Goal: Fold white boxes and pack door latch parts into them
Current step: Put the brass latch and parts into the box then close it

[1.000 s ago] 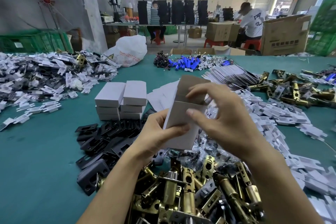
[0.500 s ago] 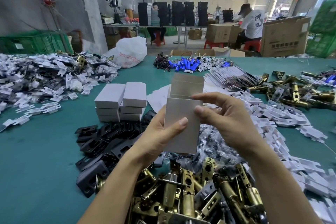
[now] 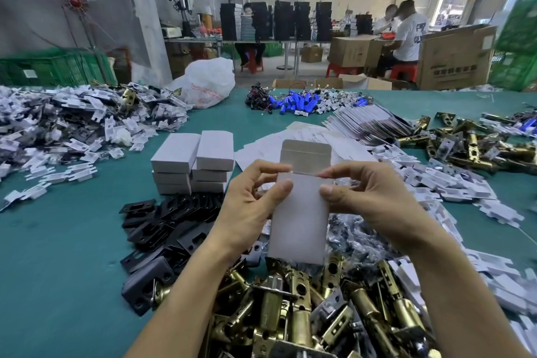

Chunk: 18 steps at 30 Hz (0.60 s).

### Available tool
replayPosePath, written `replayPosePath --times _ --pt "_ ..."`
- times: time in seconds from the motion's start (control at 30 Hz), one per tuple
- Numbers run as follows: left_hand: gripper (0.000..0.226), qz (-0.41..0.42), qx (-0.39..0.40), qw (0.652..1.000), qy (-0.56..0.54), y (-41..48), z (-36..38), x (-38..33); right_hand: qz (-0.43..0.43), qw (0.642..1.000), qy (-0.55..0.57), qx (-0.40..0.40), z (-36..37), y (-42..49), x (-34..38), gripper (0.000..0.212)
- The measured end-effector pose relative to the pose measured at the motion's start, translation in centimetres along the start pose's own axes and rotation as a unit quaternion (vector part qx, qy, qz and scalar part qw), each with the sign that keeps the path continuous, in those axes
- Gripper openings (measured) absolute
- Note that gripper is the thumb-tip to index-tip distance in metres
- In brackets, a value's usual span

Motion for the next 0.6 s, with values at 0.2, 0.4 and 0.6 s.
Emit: replayPosePath --times 0.2,0.4,0.6 --pt "0.013 -0.021 0.020 0.996 0.079 -0.3 0.4 0.7 -0.034 0.998 -0.048 0.024 0.6 0.3 -0.4 0.033" --pt "0.006 -0.061 -0.037 0.993 0.091 0.0 -0.9 1.1 -0.062 0.996 -0.069 0.002 1.0 0.7 -0.7 0.041" --pt "0.031 -0.054 -0.037 0.996 0.058 -0.2 -0.7 0.7 -0.030 0.996 -0.080 -0.007 1.8 0.7 -0.3 0.014"
Point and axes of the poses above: each hand's wrist, its own y-axis towards the middle knuckle, its own z-axis out of the palm, x = y × z, the point moved 2 cm from there along y, towards the middle knuckle, and after that the axes turned 10 degrees about -y, right-handed, at the moved point
